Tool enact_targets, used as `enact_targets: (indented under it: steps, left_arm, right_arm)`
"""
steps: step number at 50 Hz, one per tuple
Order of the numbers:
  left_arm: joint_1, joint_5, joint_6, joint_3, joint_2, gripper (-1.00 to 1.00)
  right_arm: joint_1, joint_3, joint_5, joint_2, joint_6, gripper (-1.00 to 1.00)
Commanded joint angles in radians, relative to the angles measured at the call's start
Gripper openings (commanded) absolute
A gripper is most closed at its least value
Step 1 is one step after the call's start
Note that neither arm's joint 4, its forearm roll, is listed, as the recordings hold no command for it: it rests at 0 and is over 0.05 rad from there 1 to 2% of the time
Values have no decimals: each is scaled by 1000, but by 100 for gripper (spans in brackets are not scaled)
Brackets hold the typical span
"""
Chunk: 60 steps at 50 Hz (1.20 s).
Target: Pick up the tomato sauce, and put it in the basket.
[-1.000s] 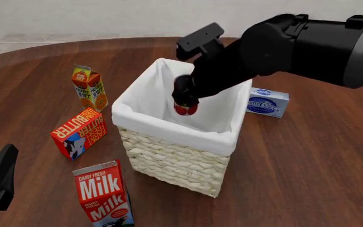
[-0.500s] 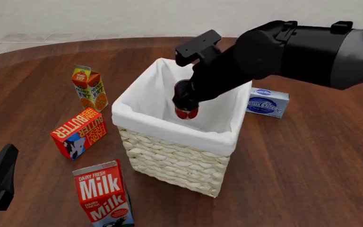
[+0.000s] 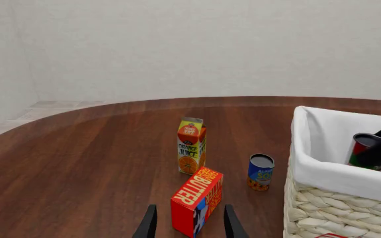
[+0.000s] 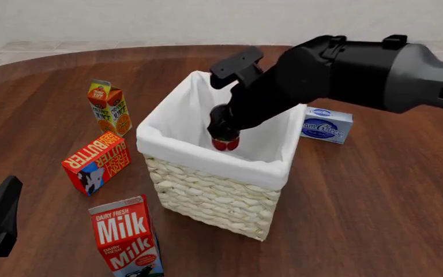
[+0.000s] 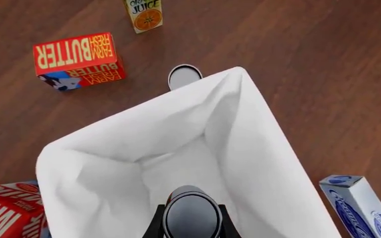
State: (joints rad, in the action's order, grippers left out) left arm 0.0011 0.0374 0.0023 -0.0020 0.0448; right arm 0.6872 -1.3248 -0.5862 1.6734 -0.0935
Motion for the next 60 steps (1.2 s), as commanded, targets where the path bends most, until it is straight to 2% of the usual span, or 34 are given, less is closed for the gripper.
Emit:
enact_targets:
  steps: [1, 23, 24, 47, 60]
  left_arm:
    - [0, 0, 0, 0, 0, 100]
    - [0, 0, 0, 0, 0, 100]
    - [0, 0, 0, 0, 0, 100]
    - [0, 0, 0, 0, 0, 100]
    - [0, 0, 0, 0, 0, 100]
  right_arm:
    - [-1, -5, 8, 16, 20, -100]
    - [-2, -22, 14, 31, 28, -100]
    - [0, -20, 16, 32, 26, 100]
    - [-8, -19, 15, 7, 27, 100]
    - [-4, 23, 1, -110, 33, 100]
